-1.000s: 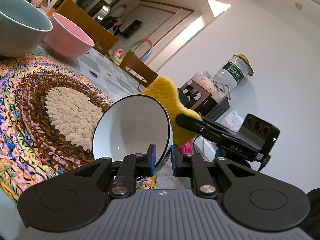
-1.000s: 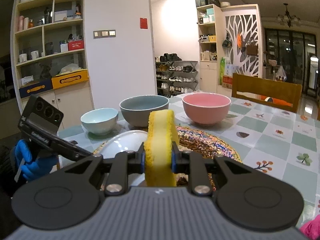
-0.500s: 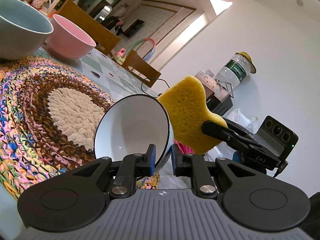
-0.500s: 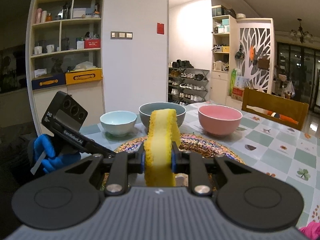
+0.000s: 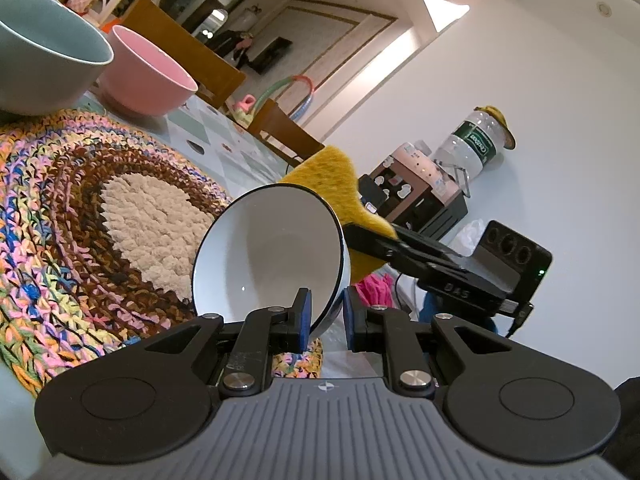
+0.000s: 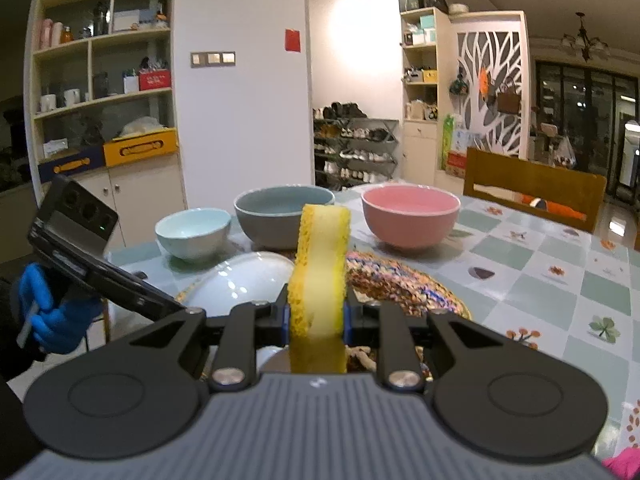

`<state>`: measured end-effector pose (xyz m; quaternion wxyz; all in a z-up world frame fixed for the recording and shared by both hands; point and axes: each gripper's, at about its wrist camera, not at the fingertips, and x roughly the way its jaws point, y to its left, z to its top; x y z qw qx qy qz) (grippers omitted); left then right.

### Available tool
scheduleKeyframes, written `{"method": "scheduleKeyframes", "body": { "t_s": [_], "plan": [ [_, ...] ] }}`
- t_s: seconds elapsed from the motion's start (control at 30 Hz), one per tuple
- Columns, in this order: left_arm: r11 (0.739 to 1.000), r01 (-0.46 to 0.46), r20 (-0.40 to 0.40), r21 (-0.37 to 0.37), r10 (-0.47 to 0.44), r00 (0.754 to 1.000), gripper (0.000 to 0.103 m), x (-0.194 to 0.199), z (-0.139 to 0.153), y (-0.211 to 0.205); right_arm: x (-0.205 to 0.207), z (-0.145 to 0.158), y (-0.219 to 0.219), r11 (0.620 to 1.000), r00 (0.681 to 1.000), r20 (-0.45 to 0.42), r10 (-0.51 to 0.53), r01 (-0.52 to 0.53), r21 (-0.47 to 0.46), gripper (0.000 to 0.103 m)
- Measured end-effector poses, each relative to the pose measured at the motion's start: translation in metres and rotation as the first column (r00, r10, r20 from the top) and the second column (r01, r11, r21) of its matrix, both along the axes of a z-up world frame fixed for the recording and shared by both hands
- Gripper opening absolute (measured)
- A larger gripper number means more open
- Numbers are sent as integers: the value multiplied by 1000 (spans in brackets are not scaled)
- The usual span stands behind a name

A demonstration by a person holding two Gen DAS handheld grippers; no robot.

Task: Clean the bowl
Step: 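Rub the yellow sponge over the inverted bowl's base with the right tool, then scrub the bowl's outer wall with the sponge while the left tool holds the bowl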

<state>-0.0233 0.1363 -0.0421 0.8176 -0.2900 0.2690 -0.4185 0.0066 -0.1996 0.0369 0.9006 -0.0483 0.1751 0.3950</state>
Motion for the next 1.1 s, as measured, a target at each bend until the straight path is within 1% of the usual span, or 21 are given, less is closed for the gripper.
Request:
{"method": "scheduleKeyframes", "body": {
  "t_s": [0.17, 0.3, 0.37, 0.6, 0.7, 0.97, 1.0, 1.03, 1.1],
  "plan": [
    [1000, 7, 9, 18, -7, 1000, 21, 3, 3, -3, 1, -3, -1, 1000, 1000, -15, 1, 0, 27, 23],
    [998, 26, 15, 52, -27, 1000, 23, 8, 9, -10, -4, -2, -1, 1000, 1000, -7, 1, -1, 25, 23],
    [997, 29, 15, 68, -30, 999, 26, 12, 11, -15, -6, -3, 0, 1000, 1000, -7, -2, 3, 25, 23],
    [995, 32, 14, 90, -33, 999, 27, 26, 20, -27, -9, -2, 0, 999, 1000, -7, 8, -8, 42, 23],
    [993, 36, 16, 109, -38, 999, 27, 33, 24, -33, -11, -1, 1, 1000, 1000, 2, 7, -7, 29, 23],
    [989, 32, 19, 145, -35, 999, 32, 45, 34, -39, -14, 1, -2, 999, 1000, 3, 19, -19, 44, 23],
    [988, 36, 20, 152, -40, 999, 32, 47, 36, -40, -14, 1, -4, 999, 1000, -1, 16, -16, 49, 23],
    [987, 43, 22, 155, -47, 999, 30, 48, 36, -40, -14, 1, -5, 999, 1000, -3, 15, -14, 53, 23],
    [987, 55, 32, 150, -60, 998, 21, 47, 36, -41, -14, 1, -6, 998, 1000, -6, 14, -14, 55, 23]
  ]
}}
